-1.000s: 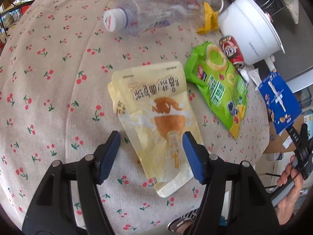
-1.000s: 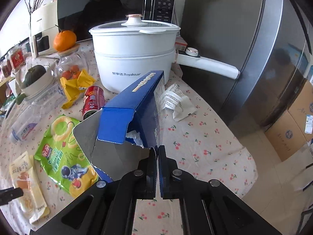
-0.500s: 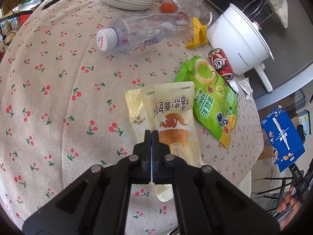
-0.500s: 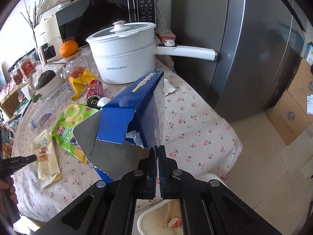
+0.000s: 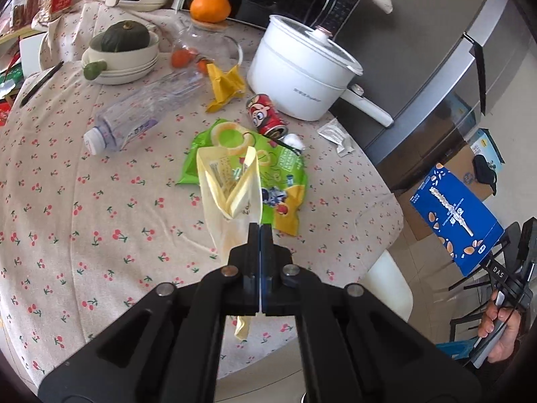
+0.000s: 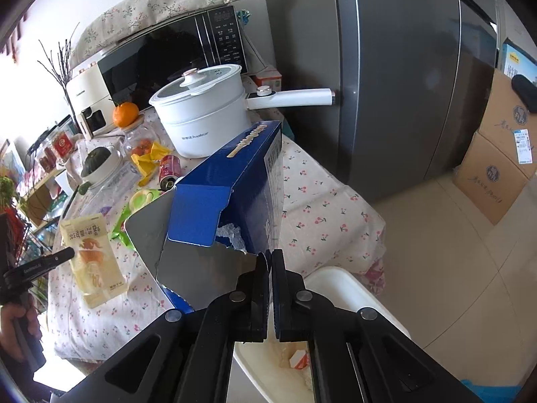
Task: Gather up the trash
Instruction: 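Drop the blue box into the bin with the right tool while the left carries the bag, then open the left tool to drop the cream snack bag into the bin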
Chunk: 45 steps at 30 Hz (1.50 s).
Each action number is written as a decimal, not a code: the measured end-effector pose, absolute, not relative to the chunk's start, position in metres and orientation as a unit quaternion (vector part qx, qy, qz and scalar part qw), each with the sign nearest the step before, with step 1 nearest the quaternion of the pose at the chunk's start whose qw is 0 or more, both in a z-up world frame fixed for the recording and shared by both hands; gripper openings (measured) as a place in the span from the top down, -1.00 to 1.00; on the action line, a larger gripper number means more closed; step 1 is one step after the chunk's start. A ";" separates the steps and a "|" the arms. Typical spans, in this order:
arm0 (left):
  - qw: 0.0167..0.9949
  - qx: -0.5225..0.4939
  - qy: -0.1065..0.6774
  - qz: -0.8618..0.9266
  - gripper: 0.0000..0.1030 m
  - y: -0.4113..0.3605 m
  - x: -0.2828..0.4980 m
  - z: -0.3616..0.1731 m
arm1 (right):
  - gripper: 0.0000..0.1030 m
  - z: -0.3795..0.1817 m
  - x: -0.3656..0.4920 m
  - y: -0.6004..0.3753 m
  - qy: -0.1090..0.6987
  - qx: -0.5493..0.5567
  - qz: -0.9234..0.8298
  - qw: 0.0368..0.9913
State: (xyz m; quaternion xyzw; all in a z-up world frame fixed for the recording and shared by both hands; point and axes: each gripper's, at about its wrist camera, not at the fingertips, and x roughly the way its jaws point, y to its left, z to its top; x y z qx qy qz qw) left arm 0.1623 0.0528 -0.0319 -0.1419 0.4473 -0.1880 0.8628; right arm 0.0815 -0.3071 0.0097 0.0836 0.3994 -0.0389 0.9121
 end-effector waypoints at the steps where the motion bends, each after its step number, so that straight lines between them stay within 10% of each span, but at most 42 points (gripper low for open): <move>1: 0.864 -0.136 0.443 -0.199 1.00 0.045 0.158 -0.027 | 0.95 0.011 0.076 -0.310 0.403 0.084 -0.040 0.911; 27: 0.783 0.010 0.460 -0.418 1.00 -0.185 0.083 -0.051 | 0.92 -0.128 0.031 -0.377 0.628 0.162 -0.082 0.757; 45: 0.768 0.101 0.495 -0.393 0.92 -0.225 0.082 -0.107 | 0.63 -0.137 0.019 -0.406 0.636 0.188 -0.111 0.740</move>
